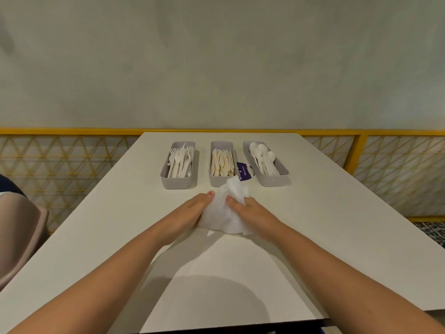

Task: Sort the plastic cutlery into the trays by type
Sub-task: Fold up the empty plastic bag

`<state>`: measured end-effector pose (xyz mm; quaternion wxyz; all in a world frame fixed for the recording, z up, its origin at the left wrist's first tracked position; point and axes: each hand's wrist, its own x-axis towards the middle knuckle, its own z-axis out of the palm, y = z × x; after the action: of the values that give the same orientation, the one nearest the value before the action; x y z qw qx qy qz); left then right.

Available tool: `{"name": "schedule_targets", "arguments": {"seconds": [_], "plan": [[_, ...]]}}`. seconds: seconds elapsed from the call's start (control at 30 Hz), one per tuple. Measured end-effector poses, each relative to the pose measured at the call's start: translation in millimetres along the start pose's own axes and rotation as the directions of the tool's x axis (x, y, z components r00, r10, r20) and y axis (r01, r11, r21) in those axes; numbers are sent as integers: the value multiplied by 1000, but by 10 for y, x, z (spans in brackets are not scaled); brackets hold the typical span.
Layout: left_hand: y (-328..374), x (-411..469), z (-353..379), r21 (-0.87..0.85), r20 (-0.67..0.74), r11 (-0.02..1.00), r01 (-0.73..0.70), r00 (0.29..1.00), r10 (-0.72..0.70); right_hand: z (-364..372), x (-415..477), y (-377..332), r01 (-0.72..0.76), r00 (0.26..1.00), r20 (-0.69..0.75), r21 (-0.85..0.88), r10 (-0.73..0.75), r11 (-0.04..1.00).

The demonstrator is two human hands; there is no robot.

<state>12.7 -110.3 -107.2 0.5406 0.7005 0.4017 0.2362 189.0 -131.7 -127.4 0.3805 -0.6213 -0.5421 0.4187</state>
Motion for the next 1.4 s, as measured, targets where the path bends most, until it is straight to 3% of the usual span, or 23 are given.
{"name": "schedule_targets", "arguments": {"seconds": [0.1,0.23,0.3,0.37,0.43,0.47,0.53,0.63,0.7,0.77,0.9,0.97,1.07,1.17,1.27,1.4], "plan": [[-74,8,63,9,-28,1000,-3,1000,3,-33,129,0,71,980,-171,-204,-107,976],[-172,7,60,272,5,958,-90,996,93,21,252,59,71,888,-340,-565,-310,822],[-213,1,60,326,44,930,-170,985,165,47,293,110,146,794,-284,-768,-537,624],[-265,2,38,406,24,891,-203,977,212,40,320,173,233,730,-166,-852,-663,469],[-318,35,14,528,8,822,-214,969,247,31,295,186,299,784,17,-887,-621,353],[-348,63,0,583,11,781,-223,964,267,18,277,192,330,821,83,-877,-565,350],[-388,119,-11,649,18,713,-267,942,336,-22,212,232,352,897,143,-803,-417,481],[-432,158,-34,659,-56,705,-260,919,390,-118,17,169,302,953,214,-671,-214,677],[-479,155,-51,625,-137,745,-233,907,399,-206,-108,151,294,944,315,-687,-92,665],[-494,137,-59,551,-221,809,-204,899,377,-241,-191,160,312,938,333,-686,-97,657],[-440,178,-65,227,-265,969,-97,951,157,-216,-168,147,252,968,98,-429,-233,868],[-395,256,-80,69,-259,994,-89,960,104,-224,-91,71,165,984,-18,-295,-179,941],[-337,388,-67,-5,-310,998,-58,949,53,-241,73,0,-40,995,-98,-230,18,972],[-296,542,-45,18,-386,1000,5,922,3,-295,233,-55,-157,988,-58,-358,146,920],[-236,673,-79,95,-461,995,42,887,6,-362,433,-151,-153,983,37,-370,179,917],[-148,731,-273,447,-631,894,19,715,300,-308,756,-351,-168,964,163,-233,209,958]]}}
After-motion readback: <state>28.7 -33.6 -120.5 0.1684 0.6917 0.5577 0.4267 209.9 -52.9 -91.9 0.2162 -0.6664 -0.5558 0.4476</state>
